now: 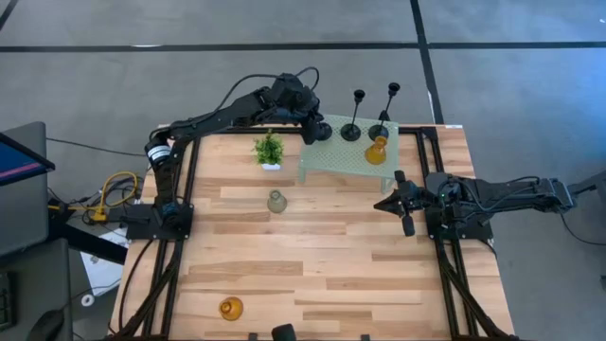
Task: Pick & Place candle stick holders
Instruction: Put the middle black metal candle holder on the shelf
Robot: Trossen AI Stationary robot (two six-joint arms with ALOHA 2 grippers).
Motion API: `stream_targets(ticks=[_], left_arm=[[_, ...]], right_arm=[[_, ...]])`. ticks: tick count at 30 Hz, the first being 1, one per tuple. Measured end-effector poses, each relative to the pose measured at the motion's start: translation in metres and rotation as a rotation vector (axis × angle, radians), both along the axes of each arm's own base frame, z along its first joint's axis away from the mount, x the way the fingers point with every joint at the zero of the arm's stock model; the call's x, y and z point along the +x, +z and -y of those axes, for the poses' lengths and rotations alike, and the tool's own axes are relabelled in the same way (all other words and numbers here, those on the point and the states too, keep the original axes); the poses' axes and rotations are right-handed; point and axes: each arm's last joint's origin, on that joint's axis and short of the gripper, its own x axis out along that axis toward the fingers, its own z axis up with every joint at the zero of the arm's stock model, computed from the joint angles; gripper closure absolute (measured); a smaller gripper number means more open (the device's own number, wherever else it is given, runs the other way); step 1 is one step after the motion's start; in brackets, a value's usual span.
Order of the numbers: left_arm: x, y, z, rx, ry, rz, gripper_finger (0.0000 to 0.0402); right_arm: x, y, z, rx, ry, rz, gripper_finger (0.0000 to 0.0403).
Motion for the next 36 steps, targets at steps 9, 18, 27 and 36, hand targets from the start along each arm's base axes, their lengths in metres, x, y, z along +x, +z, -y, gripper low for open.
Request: stream_targets(ticks=[9, 18, 27, 36], left_arm=[[0.002, -0.002, 0.0, -0.001, -0.002, -0.001, 0.038], [0.002, -0.002, 0.0, 0.0, -0.002, 0.0, 0.038], [0.007, -0.006, 0.002, -0.005, -0.013, -0.009, 0.038], [0.018, -0.017, 0.0, -0.013, -0.022, -0.021, 0.038]], right_arm=[[0.0, 0.0, 0.0, 0.0, 0.0, 0.0, 0.0403], [0.0, 0.0, 0.0, 0.0, 0.0, 0.001, 0.0403], [0.0, 0.0, 0.0, 0.0, 0.0, 0.002, 0.0403], [0.0, 0.0, 0.0, 0.0, 0.0, 0.003, 0.0403]])
